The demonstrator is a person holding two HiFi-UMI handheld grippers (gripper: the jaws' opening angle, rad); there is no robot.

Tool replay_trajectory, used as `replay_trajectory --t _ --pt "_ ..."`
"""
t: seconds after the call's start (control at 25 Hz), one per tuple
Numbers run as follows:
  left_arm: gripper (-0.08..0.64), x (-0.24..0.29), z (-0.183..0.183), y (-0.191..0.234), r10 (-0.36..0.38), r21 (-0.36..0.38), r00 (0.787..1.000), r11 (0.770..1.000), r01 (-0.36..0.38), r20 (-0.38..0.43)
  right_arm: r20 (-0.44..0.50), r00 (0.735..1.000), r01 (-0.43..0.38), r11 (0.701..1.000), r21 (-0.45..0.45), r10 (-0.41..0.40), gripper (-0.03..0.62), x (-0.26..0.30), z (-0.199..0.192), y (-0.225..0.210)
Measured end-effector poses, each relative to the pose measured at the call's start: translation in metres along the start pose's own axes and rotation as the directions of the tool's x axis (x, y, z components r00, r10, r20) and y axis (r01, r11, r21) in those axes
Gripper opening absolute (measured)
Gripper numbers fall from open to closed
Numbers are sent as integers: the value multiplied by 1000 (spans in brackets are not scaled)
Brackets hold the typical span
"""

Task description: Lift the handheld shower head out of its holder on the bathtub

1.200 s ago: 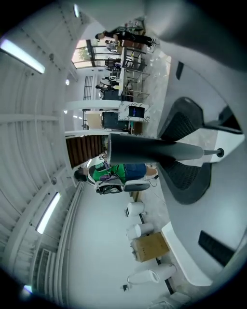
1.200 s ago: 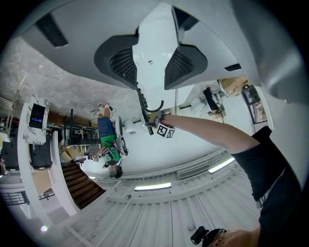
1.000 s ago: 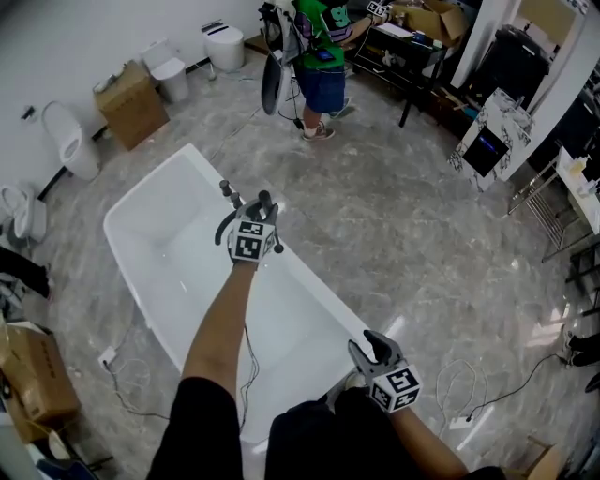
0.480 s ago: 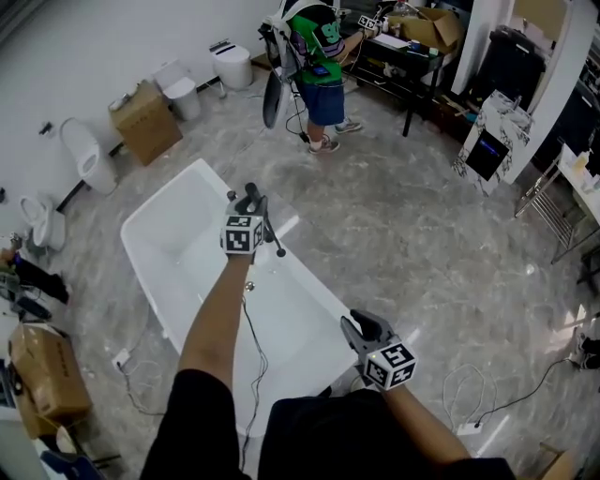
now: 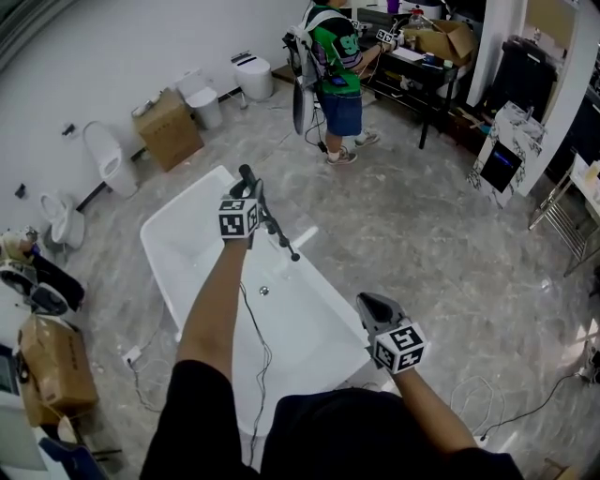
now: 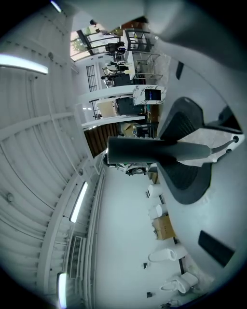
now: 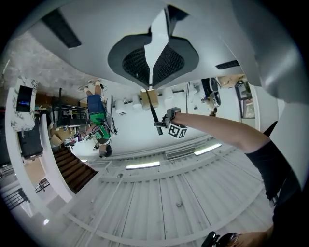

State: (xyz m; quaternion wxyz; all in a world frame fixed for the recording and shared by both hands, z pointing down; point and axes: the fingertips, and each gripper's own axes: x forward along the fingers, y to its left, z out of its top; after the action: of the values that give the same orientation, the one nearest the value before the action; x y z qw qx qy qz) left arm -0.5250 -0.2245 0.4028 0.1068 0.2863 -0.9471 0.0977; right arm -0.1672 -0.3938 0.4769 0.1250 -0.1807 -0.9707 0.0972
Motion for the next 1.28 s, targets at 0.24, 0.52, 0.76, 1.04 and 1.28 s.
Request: replay_trajectory --t 0.24,0.52,0.76,1.04,1.28 --pt "126 -17 15 22 39 4 999 999 -39 19 7 1000 -8 1000 -24 8 11 4 4 0" --pt "126 -24 6 42 57 -15 998 998 -57 11 8 1000 8 999 -48 -8 7 14 7 8" --pt "127 -15 -3 38 32 10 999 999 -32 -15 2 1000 27 998 -48 -27 3 16 5 6" --pt "126 0 -6 38 25 3 1000 1000 -25 -16 2 999 42 996 -82 -42 -2 18 7 3" --pt "126 6 -15 34 23 -3 999 1000 -24 -34 4 998 63 995 -83 -63 -2 15 10 -6"
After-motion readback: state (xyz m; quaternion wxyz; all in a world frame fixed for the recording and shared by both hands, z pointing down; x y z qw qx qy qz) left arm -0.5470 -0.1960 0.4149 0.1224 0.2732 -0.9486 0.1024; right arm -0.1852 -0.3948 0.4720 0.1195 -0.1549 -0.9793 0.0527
